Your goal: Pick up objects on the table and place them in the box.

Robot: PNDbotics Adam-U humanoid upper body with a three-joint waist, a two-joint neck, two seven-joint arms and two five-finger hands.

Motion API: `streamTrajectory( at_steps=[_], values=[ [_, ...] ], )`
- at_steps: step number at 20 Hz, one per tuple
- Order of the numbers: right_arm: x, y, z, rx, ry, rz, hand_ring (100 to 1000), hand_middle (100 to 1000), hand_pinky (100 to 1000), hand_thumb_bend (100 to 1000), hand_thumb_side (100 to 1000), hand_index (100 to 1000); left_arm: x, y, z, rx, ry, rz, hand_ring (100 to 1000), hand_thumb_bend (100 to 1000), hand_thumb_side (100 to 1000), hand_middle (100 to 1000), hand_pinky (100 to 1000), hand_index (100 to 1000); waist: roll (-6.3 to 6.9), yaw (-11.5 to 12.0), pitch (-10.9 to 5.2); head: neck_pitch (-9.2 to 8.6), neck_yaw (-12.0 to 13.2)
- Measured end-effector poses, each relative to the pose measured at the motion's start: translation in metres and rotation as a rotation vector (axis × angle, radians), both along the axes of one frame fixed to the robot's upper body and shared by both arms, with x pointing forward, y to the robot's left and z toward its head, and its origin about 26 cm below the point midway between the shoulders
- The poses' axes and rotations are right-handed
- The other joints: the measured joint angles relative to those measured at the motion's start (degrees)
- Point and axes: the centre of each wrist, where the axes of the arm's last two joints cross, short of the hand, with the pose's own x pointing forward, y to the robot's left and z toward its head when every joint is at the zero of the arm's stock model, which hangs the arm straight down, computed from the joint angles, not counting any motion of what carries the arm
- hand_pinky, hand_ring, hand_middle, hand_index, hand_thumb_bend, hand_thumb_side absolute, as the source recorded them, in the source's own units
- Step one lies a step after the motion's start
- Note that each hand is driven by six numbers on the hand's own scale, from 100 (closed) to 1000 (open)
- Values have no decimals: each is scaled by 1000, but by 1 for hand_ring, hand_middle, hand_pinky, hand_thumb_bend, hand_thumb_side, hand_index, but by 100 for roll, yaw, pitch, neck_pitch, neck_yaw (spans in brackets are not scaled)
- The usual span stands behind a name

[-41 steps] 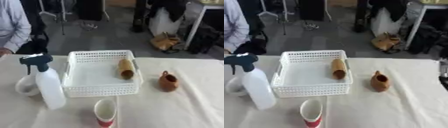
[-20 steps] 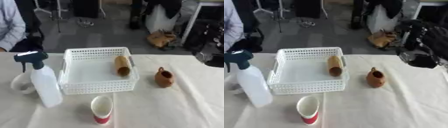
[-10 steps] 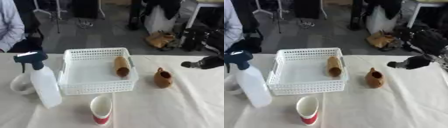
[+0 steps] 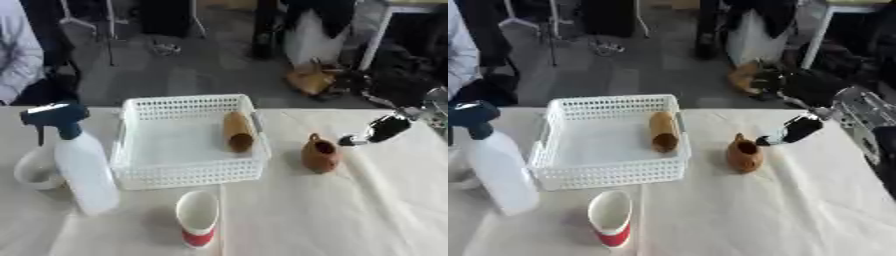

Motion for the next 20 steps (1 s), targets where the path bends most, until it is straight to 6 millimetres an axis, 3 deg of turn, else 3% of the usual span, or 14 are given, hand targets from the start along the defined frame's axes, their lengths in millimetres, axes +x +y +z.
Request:
streamTrajectory(
  at_steps=[2, 17, 19, 20],
  values=[
    [7, 6, -3, 28, 34, -20, 917, 945, 729, 727, 862, 1000, 0, -1, -1, -4, 2, -3, 945, 100, 1000, 916, 949, 944, 13, 7, -1, 2, -25],
    [34, 25, -32, 291, 342, -215, 908, 937, 673, 693, 866, 1000, 0, -2, -3, -14, 11, -14, 944, 100, 1000, 911, 950, 931, 51, 34, -17, 48, -123],
    [35, 26, -33, 300, 370, -240, 931, 947, 694, 721, 814, 1000, 0, -2, -3, -13, 11, -15, 944, 100, 1000, 910, 950, 930, 51, 41, -17, 48, -132],
    [35, 27, -34, 301, 385, -254, 937, 951, 692, 756, 742, 1000, 0, -2, -3, -13, 11, -15, 944, 100, 1000, 910, 951, 929, 51, 49, -17, 48, -138]
  ],
)
